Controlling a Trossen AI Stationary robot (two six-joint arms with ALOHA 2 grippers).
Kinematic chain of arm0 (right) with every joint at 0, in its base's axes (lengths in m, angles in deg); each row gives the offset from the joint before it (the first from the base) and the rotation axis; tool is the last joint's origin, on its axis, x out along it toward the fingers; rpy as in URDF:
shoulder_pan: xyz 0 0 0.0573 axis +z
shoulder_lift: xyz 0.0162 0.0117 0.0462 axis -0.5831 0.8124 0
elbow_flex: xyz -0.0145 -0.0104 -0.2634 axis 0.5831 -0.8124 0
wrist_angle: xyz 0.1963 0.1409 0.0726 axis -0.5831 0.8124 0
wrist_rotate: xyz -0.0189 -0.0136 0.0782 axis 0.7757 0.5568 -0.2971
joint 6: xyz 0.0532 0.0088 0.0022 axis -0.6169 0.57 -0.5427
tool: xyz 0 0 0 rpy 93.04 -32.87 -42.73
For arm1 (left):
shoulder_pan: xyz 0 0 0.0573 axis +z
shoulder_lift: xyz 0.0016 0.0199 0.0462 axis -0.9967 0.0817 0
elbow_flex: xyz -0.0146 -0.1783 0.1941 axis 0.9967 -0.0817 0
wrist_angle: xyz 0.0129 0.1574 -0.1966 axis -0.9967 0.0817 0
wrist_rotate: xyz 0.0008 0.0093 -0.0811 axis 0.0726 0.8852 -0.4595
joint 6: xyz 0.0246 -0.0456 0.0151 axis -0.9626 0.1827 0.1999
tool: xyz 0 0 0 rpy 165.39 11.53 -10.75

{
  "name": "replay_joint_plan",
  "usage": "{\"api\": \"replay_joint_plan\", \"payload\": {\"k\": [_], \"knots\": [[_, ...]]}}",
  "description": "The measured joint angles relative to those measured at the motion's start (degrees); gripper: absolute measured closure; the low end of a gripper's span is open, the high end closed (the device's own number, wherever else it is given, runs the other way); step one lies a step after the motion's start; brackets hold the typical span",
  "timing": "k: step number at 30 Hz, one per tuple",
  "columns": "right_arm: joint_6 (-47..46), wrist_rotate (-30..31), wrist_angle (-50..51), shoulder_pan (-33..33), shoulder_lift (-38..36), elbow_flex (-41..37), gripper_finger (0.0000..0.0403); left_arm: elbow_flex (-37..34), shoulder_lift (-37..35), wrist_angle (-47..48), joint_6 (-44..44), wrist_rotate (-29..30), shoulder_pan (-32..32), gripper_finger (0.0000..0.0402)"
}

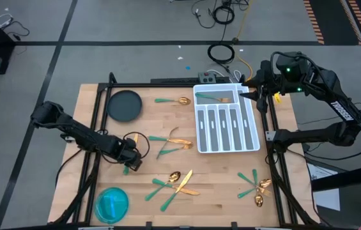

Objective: Sort silverware
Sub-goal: Put the green knife into the silverware tray

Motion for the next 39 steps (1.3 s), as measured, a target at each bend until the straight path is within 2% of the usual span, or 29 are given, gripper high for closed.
{"api": "replay_joint_plan", "payload": {"k": [4,9,19,22,24,35,39], "knots": [[-0.30,0.00,-0.15,-0.01,0.02,0.00,0.0215,0.25,1.86,-0.79,-0.94,0.06,0.02,0.0316],[-0.46,0.00,-0.15,0.00,0.02,-0.01,0.0215,0.25,1.96,-1.35,-1.47,0.37,0.02,0.0379],[-1.07,0.02,-0.15,0.01,0.02,0.00,0.0215,3.57,1.51,2.73,-1.82,1.26,0.02,0.0383],[-0.98,0.02,-0.15,0.00,0.02,0.00,0.0215,4.86,1.40,4.58,-1.72,3.36,0.14,0.0387],[-0.92,0.04,-0.15,0.01,0.02,-0.01,0.0215,6.03,1.34,4.06,-1.60,3.35,0.10,0.0401],[0.20,0.12,-0.02,0.01,0.02,-0.01,0.0215,10.59,1.17,7.99,-0.47,3.55,0.40,0.0401],[2.72,0.68,-0.19,0.01,1.33,-1.22,0.0209,11.77,1.13,7.94,-1.37,3.61,0.71,0.0379]]}}
